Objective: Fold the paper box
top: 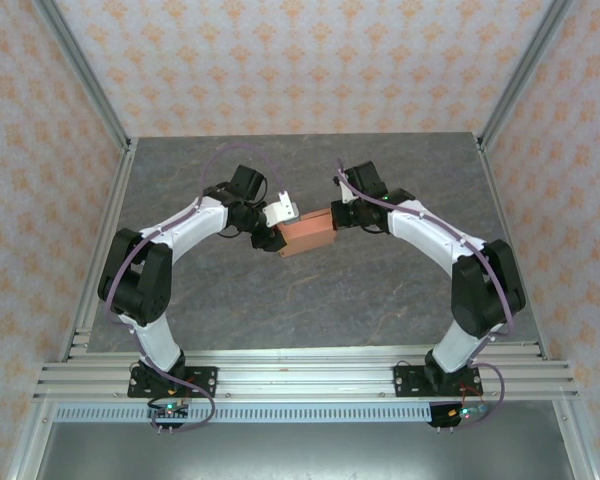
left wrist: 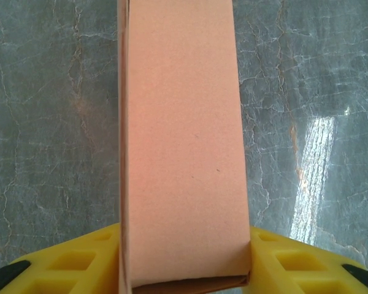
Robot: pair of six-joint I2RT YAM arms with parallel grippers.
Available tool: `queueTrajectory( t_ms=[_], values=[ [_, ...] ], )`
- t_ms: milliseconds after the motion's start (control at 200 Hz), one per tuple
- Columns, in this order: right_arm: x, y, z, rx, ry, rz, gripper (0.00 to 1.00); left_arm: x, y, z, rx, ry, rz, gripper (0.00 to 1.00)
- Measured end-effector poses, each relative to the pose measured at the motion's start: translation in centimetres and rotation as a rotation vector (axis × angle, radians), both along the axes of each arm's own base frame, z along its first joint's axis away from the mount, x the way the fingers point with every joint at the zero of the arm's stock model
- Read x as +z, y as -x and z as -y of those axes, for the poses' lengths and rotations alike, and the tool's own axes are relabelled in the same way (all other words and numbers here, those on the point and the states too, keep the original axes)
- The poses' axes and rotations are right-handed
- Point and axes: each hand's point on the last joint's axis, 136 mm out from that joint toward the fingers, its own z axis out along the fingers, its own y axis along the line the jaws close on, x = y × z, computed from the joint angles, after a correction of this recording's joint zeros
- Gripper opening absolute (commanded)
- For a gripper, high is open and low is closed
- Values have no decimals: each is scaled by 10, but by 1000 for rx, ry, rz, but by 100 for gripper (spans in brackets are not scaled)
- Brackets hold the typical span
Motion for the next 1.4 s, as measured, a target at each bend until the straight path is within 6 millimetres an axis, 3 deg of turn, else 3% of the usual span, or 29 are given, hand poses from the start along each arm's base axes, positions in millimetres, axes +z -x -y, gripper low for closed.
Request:
queueTrajectory(
  t_ms=[891, 1231, 1401],
  values=[
    [1, 5, 0, -55, 32, -33, 0, 0, -4, -9, 92, 14, -52, 61],
    [1, 5, 1, -66, 47, -42, 0, 29, -1, -18, 173, 67, -21, 65],
    [1, 4, -1, -63, 53, -40, 0, 41, -1, -18, 287, 135, -37, 59]
  ],
)
